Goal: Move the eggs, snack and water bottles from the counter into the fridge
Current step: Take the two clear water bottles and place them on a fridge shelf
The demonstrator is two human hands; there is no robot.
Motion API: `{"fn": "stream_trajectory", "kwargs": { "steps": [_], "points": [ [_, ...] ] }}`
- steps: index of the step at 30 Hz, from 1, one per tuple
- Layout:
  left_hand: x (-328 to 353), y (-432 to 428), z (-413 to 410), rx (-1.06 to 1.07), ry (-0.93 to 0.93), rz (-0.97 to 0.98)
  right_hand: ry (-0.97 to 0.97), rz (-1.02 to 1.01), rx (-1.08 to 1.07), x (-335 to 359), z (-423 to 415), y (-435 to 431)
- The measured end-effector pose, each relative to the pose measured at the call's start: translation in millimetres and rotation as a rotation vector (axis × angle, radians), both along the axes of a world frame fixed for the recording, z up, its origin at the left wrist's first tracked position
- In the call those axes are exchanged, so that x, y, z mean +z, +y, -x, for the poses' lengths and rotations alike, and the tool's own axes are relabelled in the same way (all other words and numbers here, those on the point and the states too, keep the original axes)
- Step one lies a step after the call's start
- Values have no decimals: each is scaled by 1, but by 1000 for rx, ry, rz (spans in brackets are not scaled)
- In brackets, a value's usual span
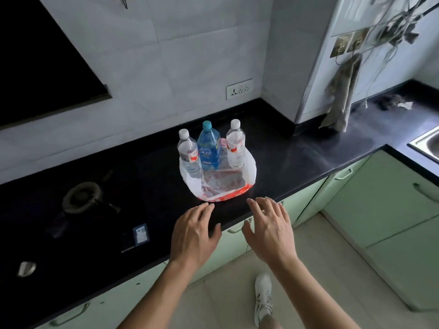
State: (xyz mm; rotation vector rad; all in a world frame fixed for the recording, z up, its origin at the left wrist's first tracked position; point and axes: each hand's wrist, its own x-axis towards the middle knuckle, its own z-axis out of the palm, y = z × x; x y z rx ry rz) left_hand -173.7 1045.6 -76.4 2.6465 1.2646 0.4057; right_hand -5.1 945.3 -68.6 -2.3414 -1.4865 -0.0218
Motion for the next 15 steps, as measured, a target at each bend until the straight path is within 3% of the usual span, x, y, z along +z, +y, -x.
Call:
{"fn": "stream_trajectory", "kwargs": {
  "steps": [8, 15],
  "points": [
    [0, 65, -66, 180, 19, 4, 51, -26, 130, -10, -96, 93],
    [-4, 96, -92, 392, -96, 61, 78, 6, 253, -24, -151, 158]
  ]
}}
